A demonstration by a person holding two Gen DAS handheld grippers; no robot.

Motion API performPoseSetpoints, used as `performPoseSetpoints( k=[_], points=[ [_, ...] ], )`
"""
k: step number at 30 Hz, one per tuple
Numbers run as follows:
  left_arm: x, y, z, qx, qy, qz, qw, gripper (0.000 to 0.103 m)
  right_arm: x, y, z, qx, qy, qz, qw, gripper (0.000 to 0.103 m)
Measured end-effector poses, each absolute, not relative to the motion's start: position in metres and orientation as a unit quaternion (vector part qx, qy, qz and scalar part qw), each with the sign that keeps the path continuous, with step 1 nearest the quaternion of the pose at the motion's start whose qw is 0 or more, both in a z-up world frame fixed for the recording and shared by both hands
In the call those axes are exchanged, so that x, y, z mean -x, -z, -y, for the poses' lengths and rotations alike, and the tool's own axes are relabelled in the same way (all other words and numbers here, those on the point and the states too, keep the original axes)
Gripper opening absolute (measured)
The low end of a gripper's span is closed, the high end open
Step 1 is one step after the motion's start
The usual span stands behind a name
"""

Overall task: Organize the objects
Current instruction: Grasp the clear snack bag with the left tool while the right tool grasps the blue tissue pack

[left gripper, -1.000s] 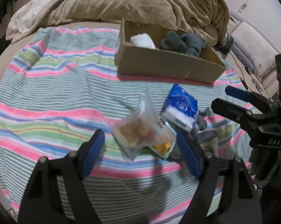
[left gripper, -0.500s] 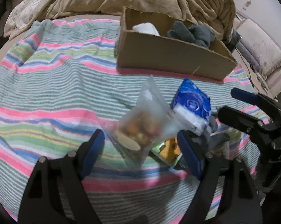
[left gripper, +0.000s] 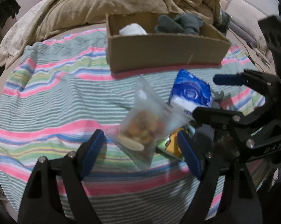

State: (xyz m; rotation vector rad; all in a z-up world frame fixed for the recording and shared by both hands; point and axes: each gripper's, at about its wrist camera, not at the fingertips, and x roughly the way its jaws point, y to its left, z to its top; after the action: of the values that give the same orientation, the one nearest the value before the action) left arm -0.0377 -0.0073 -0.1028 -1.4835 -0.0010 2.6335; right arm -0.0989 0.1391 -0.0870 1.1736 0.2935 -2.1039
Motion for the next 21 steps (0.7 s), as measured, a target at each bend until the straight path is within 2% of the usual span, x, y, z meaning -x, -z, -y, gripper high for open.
performPoseSetpoints(
  k=[13,21],
  points=[
    [0.053,0.112,0.021,0.475,-0.878,0.024,0.051,0.080,0.117,0.094,-0.124,-0.454,0.799,-0.138,0.370,0.094],
    [0.057,0.114,0.019,0.467,-0.883,0.023,0.051,0.077,0.131,0.102,-0.128,-0.484,0.780,-0.111,0.381,0.093]
  ],
)
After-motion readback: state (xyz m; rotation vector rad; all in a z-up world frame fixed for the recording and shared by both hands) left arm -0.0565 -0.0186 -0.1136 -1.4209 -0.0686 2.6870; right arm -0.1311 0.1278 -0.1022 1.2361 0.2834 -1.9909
